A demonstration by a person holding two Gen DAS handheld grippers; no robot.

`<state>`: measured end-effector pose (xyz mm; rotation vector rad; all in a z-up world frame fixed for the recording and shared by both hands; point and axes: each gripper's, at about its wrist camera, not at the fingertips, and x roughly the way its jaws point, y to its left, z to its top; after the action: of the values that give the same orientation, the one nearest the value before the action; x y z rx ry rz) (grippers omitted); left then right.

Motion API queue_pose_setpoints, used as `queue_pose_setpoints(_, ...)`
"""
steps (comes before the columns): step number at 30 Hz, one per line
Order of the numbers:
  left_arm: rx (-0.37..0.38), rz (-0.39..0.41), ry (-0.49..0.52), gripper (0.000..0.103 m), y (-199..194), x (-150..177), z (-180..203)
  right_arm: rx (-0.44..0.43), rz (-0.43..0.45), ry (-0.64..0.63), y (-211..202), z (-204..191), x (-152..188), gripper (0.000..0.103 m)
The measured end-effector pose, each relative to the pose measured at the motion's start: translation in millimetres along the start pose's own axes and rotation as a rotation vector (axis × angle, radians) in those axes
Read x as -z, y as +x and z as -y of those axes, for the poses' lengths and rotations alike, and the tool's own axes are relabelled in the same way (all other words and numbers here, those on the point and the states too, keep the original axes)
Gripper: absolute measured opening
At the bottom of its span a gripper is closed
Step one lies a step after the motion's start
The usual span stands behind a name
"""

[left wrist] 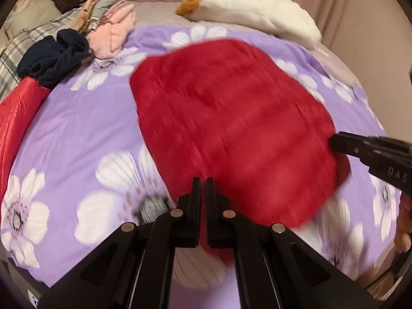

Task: Fold large clothes
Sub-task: 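Press the red jacket bundle flat with the left gripper while the right gripper presses it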

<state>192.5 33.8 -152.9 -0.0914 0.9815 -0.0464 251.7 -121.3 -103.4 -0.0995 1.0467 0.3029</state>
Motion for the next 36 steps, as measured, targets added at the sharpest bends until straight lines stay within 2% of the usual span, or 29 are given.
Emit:
queue_pose_setpoints(3,-0.016,0.006,0.014,0.0,0.7,18.1,7.4,0.0,0.0,0.005,-4.1,-2.0,16.2,0.014)
queue_pose_setpoints(8,0.056,-0.024,-0.088,0.0,19.0,19.7,-2.5,-0.012,-0.028,0.051,11.5,1.4,26.2,0.014)
queue_pose_setpoints(16,0.053,-0.037,-0.085,0.0,49.6,16.2,8.7,-0.037,-0.07,0.063,55.1,11.5,32.9,0.014)
queue_pose_setpoints(21,0.016,-0.025,-0.027,0.0,62.3,14.1,21.2,0.013,-0.095,0.004,73.5,2.0,36.1,0.014)
queue_pose_setpoints(24,0.015,-0.017,-0.038,0.0,67.9,9.6,21.0,0.015,-0.091,-0.006,79.1,2.4,35.1,0.014)
queue_pose_setpoints(30,0.027,0.006,-0.061,0.0,68.7,12.3,18.3,-0.009,0.009,-0.024,78.4,8.6,50.3,0.013)
queue_pose_setpoints(32,0.008,0.031,-0.055,0.0,67.8,14.8,21.6,0.001,0.074,-0.04,76.6,6.6,61.7,0.013)
queue_pose_setpoints(36,-0.05,0.072,-0.032,0.0,65.3,24.3,32.3,0.02,0.143,-0.042,75.1,3.3,75.0,0.013)
